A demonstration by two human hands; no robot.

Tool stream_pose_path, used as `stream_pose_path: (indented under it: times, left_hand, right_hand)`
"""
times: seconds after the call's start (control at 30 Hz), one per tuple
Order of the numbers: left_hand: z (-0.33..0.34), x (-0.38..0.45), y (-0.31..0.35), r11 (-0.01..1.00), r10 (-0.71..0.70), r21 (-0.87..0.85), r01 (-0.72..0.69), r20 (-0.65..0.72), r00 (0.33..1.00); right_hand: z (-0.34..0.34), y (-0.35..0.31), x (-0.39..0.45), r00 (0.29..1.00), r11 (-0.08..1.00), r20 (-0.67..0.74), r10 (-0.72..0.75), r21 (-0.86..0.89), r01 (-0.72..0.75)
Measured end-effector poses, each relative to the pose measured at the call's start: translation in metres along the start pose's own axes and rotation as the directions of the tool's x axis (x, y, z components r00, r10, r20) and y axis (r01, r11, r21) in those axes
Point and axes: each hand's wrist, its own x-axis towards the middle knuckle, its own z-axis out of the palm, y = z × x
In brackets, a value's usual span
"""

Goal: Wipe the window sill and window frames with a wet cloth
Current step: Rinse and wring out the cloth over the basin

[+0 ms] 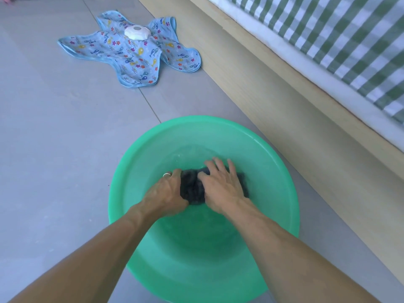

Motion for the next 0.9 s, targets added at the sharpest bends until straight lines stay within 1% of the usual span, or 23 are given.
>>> stream_pose_path:
  times: [0.03, 0.1, 0.17, 0.2, 0.23, 0.27, 0.3, 0.33, 0.37, 0.4, 0.43, 0.47, 0.5, 0.53, 0.57, 0.6, 0.67, 0.7, 0.73, 0.77, 0.8, 0.83, 0.9]
  left_hand:
    - [0.001, -0.001, -0.002, 1.0, 0.018, -0.017, -0.019, -0.007, 1.0]
    - [0.003, -0.003, -0.005, 0.993, 0.024, -0.116, -0.025, -0.017, 1.0]
    - [0.004, -0.005, -0.004, 0.94, -0.013, -0.34, 0.001, -0.031, 0.999]
    - [0.005, -0.006, -0.001, 0.892, -0.025, -0.451, 0.009, -0.029, 0.999]
    - [0.004, -0.008, 0.004, 0.837, -0.024, -0.547, 0.004, -0.029, 0.999]
    - [0.004, -0.008, 0.009, 0.772, -0.016, -0.636, -0.01, -0.035, 0.999]
    - [0.003, -0.009, 0.014, 0.693, -0.007, -0.72, -0.026, -0.043, 0.999]
    - [0.0, -0.009, 0.019, 0.63, -0.008, -0.776, -0.031, -0.047, 0.999]
    - [-0.005, -0.01, 0.022, 0.613, -0.018, -0.79, -0.023, -0.044, 0.999]
    - [-0.01, -0.01, 0.024, 0.631, -0.034, -0.775, 0.01, -0.015, 0.999]
    - [-0.016, -0.011, 0.025, 0.654, -0.054, -0.753, 0.065, 0.039, 0.998]
    - [-0.021, -0.011, 0.025, 0.672, -0.056, -0.732, 0.113, 0.102, 0.993]
    - [-0.027, -0.011, 0.026, 0.684, -0.03, -0.715, 0.146, 0.172, 0.985]
    - [-0.033, -0.01, 0.027, 0.711, 0.014, -0.683, 0.165, 0.249, 0.968]
    - [-0.04, -0.011, 0.03, 0.757, 0.073, -0.63, 0.173, 0.345, 0.936]
    - [-0.046, -0.01, 0.032, 0.814, 0.122, -0.556, 0.171, 0.451, 0.884]
    - [-0.057, -0.008, 0.039, 0.914, 0.174, -0.395, 0.097, 0.596, 0.784]
    - [-0.059, -0.007, 0.04, 0.95, 0.175, -0.31, 0.027, 0.606, 0.776]
    - [-0.058, -0.004, 0.039, 0.974, 0.173, -0.218, -0.056, 0.568, 0.804]
    - [-0.056, -0.003, 0.037, 0.985, 0.173, -0.107, -0.138, 0.494, 0.852]
    - [-0.052, -0.002, 0.035, 0.979, 0.18, 0.022, -0.204, 0.388, 0.904]
    - [-0.049, -0.002, 0.032, 0.959, 0.202, 0.15, -0.242, 0.24, 0.949]
    - [-0.044, -0.002, 0.025, 0.931, 0.222, 0.307, -0.198, -0.043, 0.974]
  right_hand:
    - [-0.001, -0.001, 0.0, 0.997, 0.999, -0.065, 0.039, 0.024, -0.038]
    - [-0.009, 0.001, 0.0, 0.985, 0.941, -0.125, 0.119, 0.33, -0.072]
    - [-0.022, 0.003, 0.005, 0.974, 0.737, -0.09, 0.207, 0.669, -0.095]
    - [-0.029, 0.004, 0.008, 0.962, 0.586, -0.058, 0.265, 0.802, -0.113]
    - [-0.034, 0.001, 0.008, 0.948, 0.394, -0.001, 0.318, 0.91, -0.131]
    - [-0.039, -0.003, 0.007, 0.936, 0.159, 0.093, 0.339, 0.975, -0.154]
    - [-0.044, -0.009, 0.007, 0.929, -0.073, 0.187, 0.32, 0.982, -0.173]
    - [-0.047, -0.01, 0.007, 0.925, -0.248, 0.247, 0.287, 0.952, -0.177]
    - [-0.05, -0.01, 0.006, 0.928, -0.317, 0.261, 0.267, 0.933, -0.171]
    - [-0.052, -0.007, 0.002, 0.935, -0.256, 0.23, 0.27, 0.953, -0.16]
    - [-0.053, 0.0, -0.005, 0.949, -0.053, 0.147, 0.28, 0.989, -0.138]
    - [-0.051, 0.007, -0.011, 0.967, 0.271, 0.014, 0.256, 0.959, -0.086]
    - [-0.05, 0.013, -0.018, 0.982, 0.608, -0.112, 0.151, 0.794, -0.003]
    - [-0.045, 0.016, -0.025, 0.987, 0.826, -0.163, -0.004, 0.555, 0.095]
    - [-0.039, 0.015, -0.031, 0.976, 0.923, -0.17, -0.136, 0.336, 0.187]
    - [-0.034, 0.013, -0.033, 0.961, 0.952, -0.184, -0.208, 0.187, 0.242]
    - [-0.033, 0.01, -0.03, 0.943, 0.965, -0.26, -0.209, 0.102, 0.242]
    - [-0.036, 0.009, -0.029, 0.943, 0.971, -0.268, -0.195, 0.082, 0.224]
    - [-0.04, 0.011, -0.027, 0.948, 0.974, -0.25, -0.199, 0.053, 0.218]
    - [-0.042, 0.012, -0.025, 0.96, 0.976, -0.2, -0.195, 0.056, 0.209]
    - [-0.044, 0.011, -0.027, 0.977, 0.974, -0.109, -0.183, 0.116, 0.195]
    - [-0.046, 0.011, -0.026, 0.986, 0.965, -0.02, -0.165, 0.205, 0.166]
    - [-0.05, 0.012, -0.026, 0.983, 0.896, 0.131, -0.127, 0.441, 0.057]
